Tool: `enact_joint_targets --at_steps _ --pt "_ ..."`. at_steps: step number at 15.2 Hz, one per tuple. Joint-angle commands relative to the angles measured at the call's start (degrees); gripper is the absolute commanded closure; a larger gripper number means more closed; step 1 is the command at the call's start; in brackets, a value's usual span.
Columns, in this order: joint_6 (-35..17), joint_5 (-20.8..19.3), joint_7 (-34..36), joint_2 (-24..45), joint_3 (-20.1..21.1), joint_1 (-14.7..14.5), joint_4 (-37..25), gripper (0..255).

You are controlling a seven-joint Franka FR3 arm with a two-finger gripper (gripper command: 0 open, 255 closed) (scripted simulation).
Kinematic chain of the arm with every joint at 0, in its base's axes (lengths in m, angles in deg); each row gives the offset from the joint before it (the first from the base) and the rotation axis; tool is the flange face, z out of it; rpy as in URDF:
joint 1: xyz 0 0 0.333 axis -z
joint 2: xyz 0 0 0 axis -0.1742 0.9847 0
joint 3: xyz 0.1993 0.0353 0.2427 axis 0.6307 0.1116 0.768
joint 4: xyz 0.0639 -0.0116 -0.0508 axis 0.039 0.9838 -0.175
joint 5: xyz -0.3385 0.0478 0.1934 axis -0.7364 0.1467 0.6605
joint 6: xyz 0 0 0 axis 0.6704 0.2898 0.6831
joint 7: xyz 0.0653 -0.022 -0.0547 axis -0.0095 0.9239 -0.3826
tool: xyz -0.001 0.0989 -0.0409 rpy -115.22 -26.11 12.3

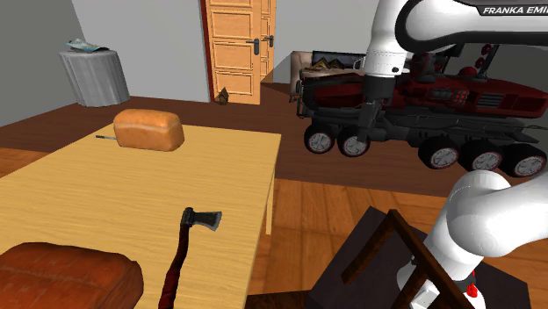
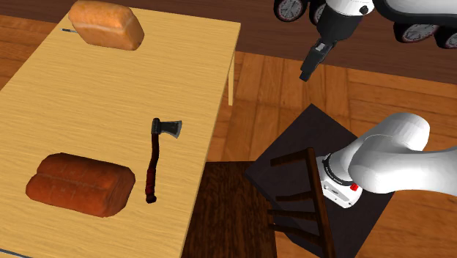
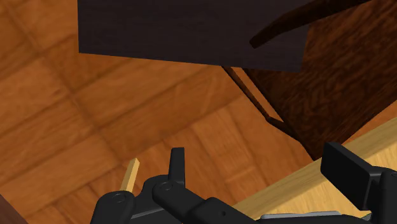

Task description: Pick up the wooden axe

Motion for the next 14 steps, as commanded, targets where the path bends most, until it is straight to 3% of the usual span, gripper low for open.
enact_joint_targets --at_steps 1,8,14 --pt "0.00 0.00 0.00 0.00 0.00 0.00 0.00 0" --pt "-7.04 8.45 14.53 -0.27 9.70 -1.69 5.20 0" --pt "-14.78 14.98 26.63 4.00 18.65 -2.89 6.06 0"
